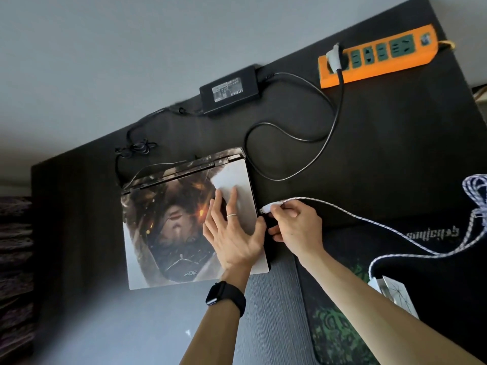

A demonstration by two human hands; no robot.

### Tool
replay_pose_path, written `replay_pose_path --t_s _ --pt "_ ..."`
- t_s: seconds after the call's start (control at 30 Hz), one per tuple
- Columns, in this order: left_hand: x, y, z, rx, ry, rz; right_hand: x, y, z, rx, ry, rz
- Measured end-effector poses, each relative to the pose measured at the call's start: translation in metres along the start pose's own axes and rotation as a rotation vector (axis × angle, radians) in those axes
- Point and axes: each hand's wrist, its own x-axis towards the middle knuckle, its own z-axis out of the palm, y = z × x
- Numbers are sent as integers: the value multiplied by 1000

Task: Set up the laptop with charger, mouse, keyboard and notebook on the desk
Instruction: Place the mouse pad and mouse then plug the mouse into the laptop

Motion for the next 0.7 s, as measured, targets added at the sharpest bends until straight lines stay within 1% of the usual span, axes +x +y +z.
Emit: replay_pose_path --t_s 0.17,0.27,0.43,0.6,0.7 --pt "0 -2 -1 -15 -6 -20 -5 5 3 65 17 62" --pt "0 -3 1 -19 2 -26 -7 8 6 68 26 56" --pt "2 -4 3 -21 18 -28 -6 5 11 3 22 15" --pt "0 -4 4 -12 9 -35 -7 2 8 -18 -9 78" --pt "1 -3 4 -5 12 -31 -6 0 9 -14 -9 86"
